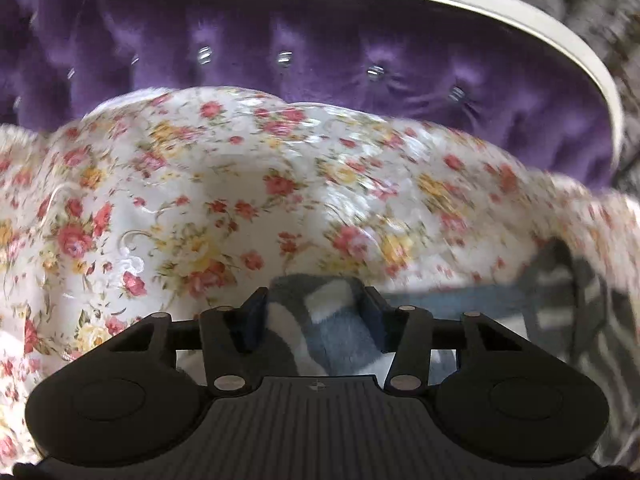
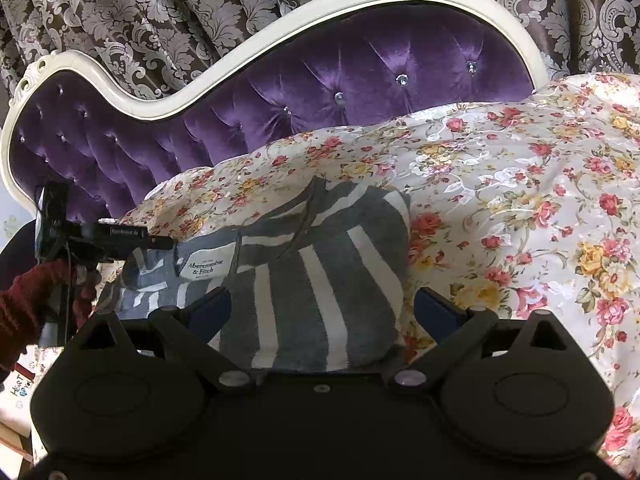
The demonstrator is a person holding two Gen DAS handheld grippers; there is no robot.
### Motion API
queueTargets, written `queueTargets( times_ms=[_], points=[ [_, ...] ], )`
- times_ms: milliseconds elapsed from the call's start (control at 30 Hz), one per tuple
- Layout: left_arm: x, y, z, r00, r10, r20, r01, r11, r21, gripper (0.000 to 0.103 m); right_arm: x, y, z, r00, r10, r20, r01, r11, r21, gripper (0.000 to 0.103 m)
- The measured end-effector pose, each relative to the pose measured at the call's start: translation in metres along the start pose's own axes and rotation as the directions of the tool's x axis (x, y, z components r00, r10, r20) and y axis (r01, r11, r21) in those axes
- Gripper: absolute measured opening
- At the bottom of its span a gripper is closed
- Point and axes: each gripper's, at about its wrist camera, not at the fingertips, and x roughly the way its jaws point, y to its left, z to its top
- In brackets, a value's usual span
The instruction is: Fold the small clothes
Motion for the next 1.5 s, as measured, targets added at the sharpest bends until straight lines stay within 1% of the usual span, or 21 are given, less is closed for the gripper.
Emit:
queueTargets(
  times_ms=[100, 167, 200, 267, 333, 367, 400, 433, 500, 567, 633, 700, 800, 867, 967, 1133, 1233, 1333, 1400, 1433, 1500],
  points=[
    [-0.005, -0.003, -0.008, 0.999, -0.028, 0.019, 0.027, 0.998, 0.063, 0.037, 0.001, 0.002, -0.001, 1.0, 0.004, -0.004, -0.004, 1.0, -0.005, 0.099],
    [-0.008, -0.005, -0.009, 0.998, -0.049, 0.03, 0.047, 0.996, 0.07, 0.018, 0.001, 0.003, -0.001, 1.0, 0.008, -0.007, -0.008, 1.0, -0.009, 0.099],
    [-0.011, -0.009, -0.01, 0.998, -0.034, 0.046, 0.029, 0.995, 0.093, 0.015, 0.001, 0.004, -0.001, 1.0, 0.009, -0.009, -0.009, 1.0, -0.01, 0.099],
    [-0.02, -0.023, -0.015, 0.994, 0.016, 0.105, -0.037, 0.979, 0.203, 0.015, 0.002, 0.004, -0.002, 1.0, 0.01, -0.012, -0.01, 1.0, -0.011, 0.099],
    [-0.026, -0.038, -0.023, 0.983, 0.057, 0.176, -0.112, 0.939, 0.324, 0.015, 0.001, 0.004, -0.001, 1.0, 0.01, -0.011, -0.01, 1.0, -0.01, 0.099],
    [-0.025, -0.042, -0.026, 0.977, 0.077, 0.198, -0.145, 0.924, 0.355, 0.017, 0.001, 0.004, -0.001, 1.0, 0.011, -0.011, -0.012, 1.0, -0.01, 0.099],
    [-0.022, -0.043, -0.027, 0.974, 0.101, 0.202, -0.169, 0.919, 0.355, 0.019, 0.001, 0.005, -0.001, 1.0, 0.014, -0.01, -0.014, 1.0, -0.009, 0.099],
    [-0.016, -0.04, -0.025, 0.975, 0.124, 0.182, -0.179, 0.927, 0.33, 0.023, 0.001, 0.005, -0.001, 1.0, 0.016, -0.009, -0.016, 1.0, -0.009, 0.099],
    [-0.006, -0.028, -0.021, 0.978, 0.15, 0.148, -0.183, 0.953, 0.242, 0.035, 0.0, 0.006, -0.001, 1.0, 0.018, -0.008, -0.018, 1.0, -0.01, 0.099],
    [-0.005, -0.012, -0.014, 0.976, 0.152, 0.153, -0.173, 0.976, 0.13, 0.054, 0.0, 0.006, -0.002, 1.0, 0.019, -0.009, -0.019, 1.0, -0.01, 0.099],
    [-0.006, 0.004, -0.005, 0.98, 0.148, 0.136, -0.155, 0.987, 0.047, 0.06, 0.0, 0.006, -0.001, 1.0, 0.021, -0.01, -0.021, 1.0, -0.01, 0.099],
    [-0.005, 0.014, 0.003, 0.974, 0.187, 0.124, -0.19, 0.982, 0.007, 0.062, 0.0, 0.007, 0.0, 1.0, 0.023, -0.008, -0.023, 1.0, -0.009, 0.099],
    [0.0, 0.025, 0.01, 0.948, 0.308, 0.075, -0.307, 0.951, -0.023, 0.063, -0.002, 0.008, 0.0, 1.0, 0.031, -0.001, -0.031, 1.0, -0.006, 0.099],
    [0.002, 0.032, 0.011, 0.937, 0.346, 0.042, -0.345, 0.938, -0.033, 0.063, -0.003, 0.01, 0.0, 0.999, 0.034, 0.001, -0.034, 0.999, -0.008, 0.099],
    [-0.015, 0.038, 0.004, 0.944, 0.318, 0.091, -0.312, 0.947, -0.075, 0.063, -0.003, 0.009, 0.0, 0.999, 0.036, 0.0, -0.036, 0.999, -0.008, 0.099],
    [-0.038, 0.039, -0.015, 0.967, 0.222, 0.124, -0.202, 0.967, -0.153, 0.063, -0.003, 0.01, 0.0, 0.999, 0.04, 0.0, -0.04, 0.999, -0.009, 0.099],
    [-0.038, 0.033, -0.023, 0.975, 0.183, 0.124, -0.167, 0.978, -0.128, 0.063, -0.002, 0.011, 0.0, 0.999, 0.041, -0.003, -0.041, 0.999, -0.012, 0.099],
    [-0.026, 0.026, -0.028, 0.971, 0.221, 0.088, -0.215, 0.974, -0.069, 0.063, 0.0, 0.011, -0.001, 0.999, 0.041, -0.01, -0.041, 0.999, -0.012, 0.099],
    [-0.019, 0.028, -0.031, 0.96, 0.273, 0.065, -0.27, 0.961, -0.054, 0.066, 0.0, 0.01, -0.002, 0.999, 0.039, -0.01, -0.039, 0.999, -0.011, 0.099],
    [-0.018, 0.031, -0.032, 0.951, 0.301, 0.072, -0.297, 0.953, -0.061, 0.069, -0.001, 0.01, -0.002, 0.999, 0.037, -0.008, -0.037, 0.999, -0.009, 0.099],
    [-0.019, 0.038, -0.033, 0.943, 0.327, 0.068, -0.319, 0.943, -0.098, 0.069, -0.001, 0.007, -0.001, 0.999, 0.034, -0.007, -0.034, 0.999, -0.002, 0.099]
  ],
)
